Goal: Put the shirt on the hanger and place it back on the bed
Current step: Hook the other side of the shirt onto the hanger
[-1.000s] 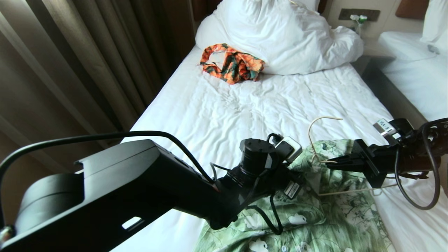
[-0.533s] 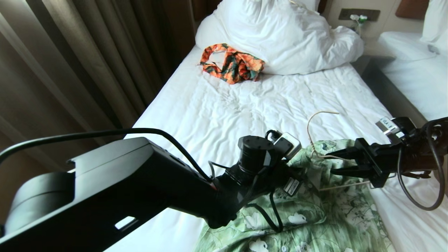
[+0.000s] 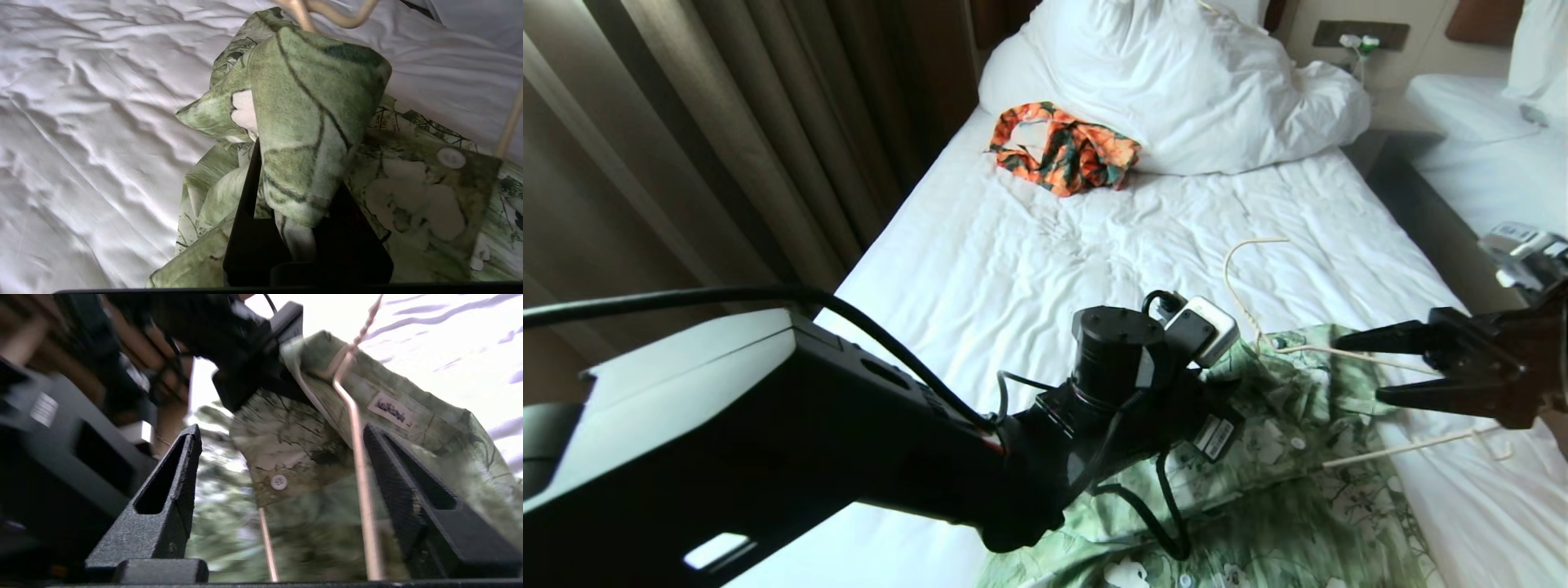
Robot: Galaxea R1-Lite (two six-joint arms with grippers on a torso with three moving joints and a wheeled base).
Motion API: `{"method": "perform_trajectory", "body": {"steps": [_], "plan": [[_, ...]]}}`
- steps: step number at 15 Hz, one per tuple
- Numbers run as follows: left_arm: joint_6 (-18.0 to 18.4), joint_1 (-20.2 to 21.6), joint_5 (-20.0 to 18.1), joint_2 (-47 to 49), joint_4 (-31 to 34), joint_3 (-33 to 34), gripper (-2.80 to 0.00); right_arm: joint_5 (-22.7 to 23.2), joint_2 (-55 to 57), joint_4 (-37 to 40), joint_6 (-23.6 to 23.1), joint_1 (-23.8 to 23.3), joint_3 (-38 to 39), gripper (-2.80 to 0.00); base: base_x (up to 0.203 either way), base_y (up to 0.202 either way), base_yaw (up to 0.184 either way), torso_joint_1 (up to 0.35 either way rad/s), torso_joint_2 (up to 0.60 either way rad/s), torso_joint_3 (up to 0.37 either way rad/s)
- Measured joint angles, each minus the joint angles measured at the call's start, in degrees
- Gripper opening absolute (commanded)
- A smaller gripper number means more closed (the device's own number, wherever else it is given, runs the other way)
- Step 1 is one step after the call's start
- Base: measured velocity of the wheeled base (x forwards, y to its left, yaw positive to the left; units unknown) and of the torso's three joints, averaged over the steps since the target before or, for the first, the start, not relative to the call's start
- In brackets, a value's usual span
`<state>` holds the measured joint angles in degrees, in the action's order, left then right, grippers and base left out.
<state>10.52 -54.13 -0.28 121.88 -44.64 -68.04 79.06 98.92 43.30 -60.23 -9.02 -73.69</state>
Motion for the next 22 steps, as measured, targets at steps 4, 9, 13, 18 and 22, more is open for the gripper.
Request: {"method": "perform_trajectory", "body": {"steps": [4,9,13,18,22], "plan": [[0.0,-1.4,0.4,-2.5,0.0,1.1,-2.8,-6.3,-4.0,5.2,2.7,-4.3,-1.3,0.0,0.0,0.0,0.0,0.0,0.0,0.0],[0.0,-2.0,0.5,-3.7,0.2,1.4,-2.8,-9.1,-3.0,3.6,2.7,-7.6,-1.9,0.0,0.0,0.0,0.0,0.0,0.0,0.0],[-0.1,-3.2,1.1,-4.7,0.2,3.5,-2.8,-7.5,-2.9,2.2,2.6,-10.5,-3.4,0.0,0.0,0.0,0.0,0.0,0.0,0.0],[-0.1,-3.1,1.6,-7.2,0.2,5.7,-2.8,-8.0,-4.0,3.5,4.2,-12.7,-3.5,-2.8,0.0,0.0,0.0,0.0,0.0,0.0],[0.0,-3.2,1.8,-8.7,0.3,5.7,-2.8,-7.9,-7.0,3.8,7.5,-15.0,-2.0,-2.8,0.0,0.0,0.0,0.0,0.0,0.0]]}}
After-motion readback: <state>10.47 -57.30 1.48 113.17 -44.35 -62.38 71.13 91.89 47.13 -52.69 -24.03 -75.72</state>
